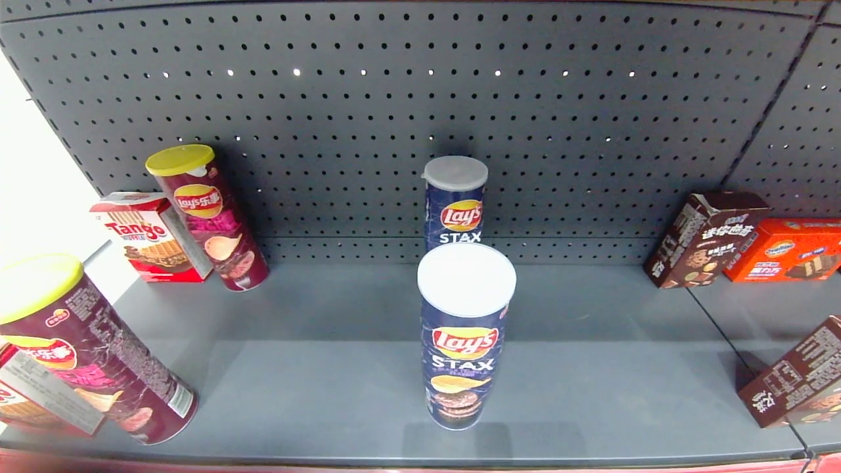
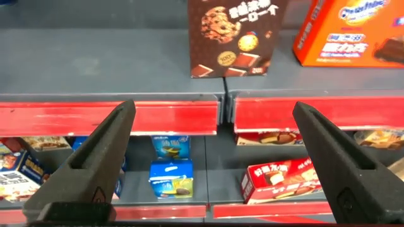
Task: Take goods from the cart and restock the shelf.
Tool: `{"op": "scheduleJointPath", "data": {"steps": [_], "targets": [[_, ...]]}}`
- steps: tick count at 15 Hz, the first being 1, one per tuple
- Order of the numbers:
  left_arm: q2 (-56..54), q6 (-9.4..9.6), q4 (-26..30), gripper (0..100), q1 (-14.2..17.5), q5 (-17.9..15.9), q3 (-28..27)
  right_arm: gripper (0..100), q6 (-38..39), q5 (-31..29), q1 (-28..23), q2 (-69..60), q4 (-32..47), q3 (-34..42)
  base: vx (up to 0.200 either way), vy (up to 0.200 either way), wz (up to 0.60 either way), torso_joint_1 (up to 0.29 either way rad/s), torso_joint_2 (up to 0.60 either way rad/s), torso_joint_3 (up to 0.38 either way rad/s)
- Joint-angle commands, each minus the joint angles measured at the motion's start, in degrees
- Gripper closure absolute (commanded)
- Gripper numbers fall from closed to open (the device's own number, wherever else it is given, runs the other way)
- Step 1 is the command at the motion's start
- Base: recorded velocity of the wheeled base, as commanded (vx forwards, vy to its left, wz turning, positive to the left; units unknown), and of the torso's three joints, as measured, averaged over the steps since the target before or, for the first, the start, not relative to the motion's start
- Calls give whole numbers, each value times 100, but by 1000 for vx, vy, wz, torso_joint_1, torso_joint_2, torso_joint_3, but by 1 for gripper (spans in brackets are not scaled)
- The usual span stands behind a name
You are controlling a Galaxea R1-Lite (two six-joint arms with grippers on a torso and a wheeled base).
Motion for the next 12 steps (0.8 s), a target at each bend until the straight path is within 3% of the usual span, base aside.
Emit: {"op": "scheduleJointPath", "data": {"steps": [1, 12], "targets": [[7, 2, -4, 0, 3, 1, 0, 0, -4, -2, 3, 9, -1, 0, 0, 0, 0, 0, 0, 0], [7, 2, -4, 0, 3, 1, 0, 0, -22, -2, 3, 9, -1, 0, 0, 0, 0, 0, 0, 0]]}}
